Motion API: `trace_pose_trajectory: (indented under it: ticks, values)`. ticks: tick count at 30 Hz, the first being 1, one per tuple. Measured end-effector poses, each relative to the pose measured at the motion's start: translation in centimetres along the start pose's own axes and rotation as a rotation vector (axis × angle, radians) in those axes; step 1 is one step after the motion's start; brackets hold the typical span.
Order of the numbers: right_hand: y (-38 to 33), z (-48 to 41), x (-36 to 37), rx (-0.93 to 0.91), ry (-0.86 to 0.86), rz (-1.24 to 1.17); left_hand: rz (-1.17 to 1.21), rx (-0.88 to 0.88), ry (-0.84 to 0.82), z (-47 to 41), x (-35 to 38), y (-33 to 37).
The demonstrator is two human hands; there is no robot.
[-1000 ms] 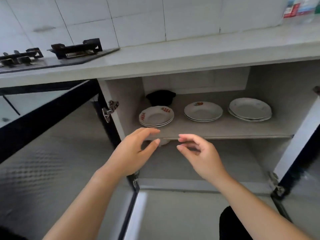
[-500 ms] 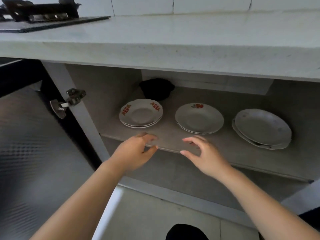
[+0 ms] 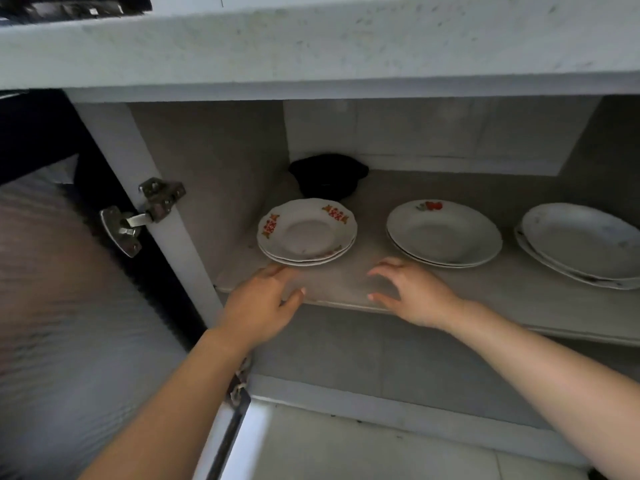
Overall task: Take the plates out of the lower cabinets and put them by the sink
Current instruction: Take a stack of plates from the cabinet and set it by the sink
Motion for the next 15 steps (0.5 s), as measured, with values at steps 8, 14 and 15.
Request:
trace_pose_trajectory:
  ticks: [8, 14, 15]
  values:
    - [-0.7, -5.6, -0.8, 0.125, 0.014, 0.061, -0.001, 0.119, 0.031, -4.7, -2.1, -4.9]
    - [0.4, -8.7, 0.1, 0.221, 0.163, -0.034, -0.039, 0.069, 0.209, -9.1, -2.3, -6.6]
    - [0.6, -9.1, 0.4, 0.225, 0.185, -0.052, -0.012, 0.043, 0.233, -9.7, -2.1, -7.1]
Point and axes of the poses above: each hand's wrist, its own z-axis away from the middle knuckle, its own x-axis out of the palm, y = z × x, the point moved 6 cm from there along -z, towards the middle knuckle, and after that the axes turned 9 degrees about z, right-handed, at the moved point
